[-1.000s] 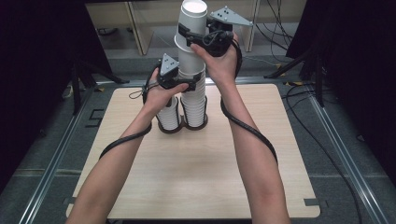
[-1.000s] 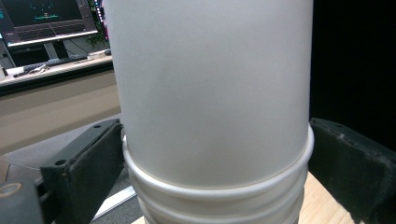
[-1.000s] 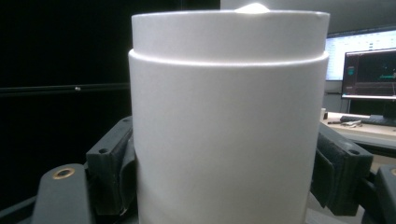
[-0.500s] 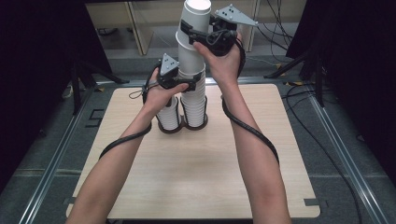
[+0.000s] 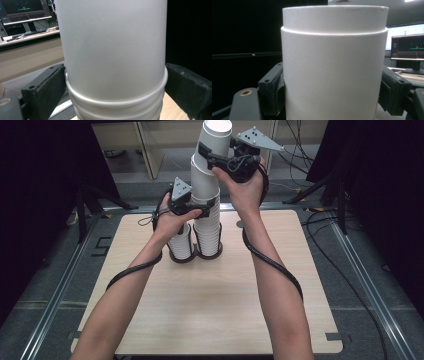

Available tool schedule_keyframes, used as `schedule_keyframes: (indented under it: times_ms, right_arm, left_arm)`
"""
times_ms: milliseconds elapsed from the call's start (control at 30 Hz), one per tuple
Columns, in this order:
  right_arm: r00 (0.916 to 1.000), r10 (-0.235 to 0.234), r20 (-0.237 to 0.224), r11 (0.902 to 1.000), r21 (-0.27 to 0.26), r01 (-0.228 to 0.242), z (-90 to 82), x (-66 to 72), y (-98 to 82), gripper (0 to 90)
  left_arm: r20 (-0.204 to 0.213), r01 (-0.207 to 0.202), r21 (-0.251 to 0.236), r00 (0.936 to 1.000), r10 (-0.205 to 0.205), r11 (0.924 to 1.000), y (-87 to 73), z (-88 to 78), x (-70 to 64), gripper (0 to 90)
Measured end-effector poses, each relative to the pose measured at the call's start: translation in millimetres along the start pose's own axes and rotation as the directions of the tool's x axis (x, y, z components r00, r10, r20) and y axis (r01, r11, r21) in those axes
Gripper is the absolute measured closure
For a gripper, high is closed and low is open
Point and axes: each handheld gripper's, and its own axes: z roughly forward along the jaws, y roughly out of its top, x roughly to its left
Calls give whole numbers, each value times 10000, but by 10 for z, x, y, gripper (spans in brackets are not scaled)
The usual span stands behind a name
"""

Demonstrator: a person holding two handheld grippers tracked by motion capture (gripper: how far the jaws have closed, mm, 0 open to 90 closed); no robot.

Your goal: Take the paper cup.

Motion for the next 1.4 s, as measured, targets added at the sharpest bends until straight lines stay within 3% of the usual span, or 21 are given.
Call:
schedule_keyframes:
  times_ms: [533, 1400]
  right_arm:
    - [9999, -108, 61, 9999, -65, 109, -190, 27, -52, 220]
    - [9991, -358, 218, 9992, -170, 362, -488, 13, -56, 220]
  left_arm:
    - [11, -128, 191, 9999, 127, 9997, 1, -27, 12, 49]
    - [99, -649, -505, 9978, 655, 9966, 115, -404, -40, 6]
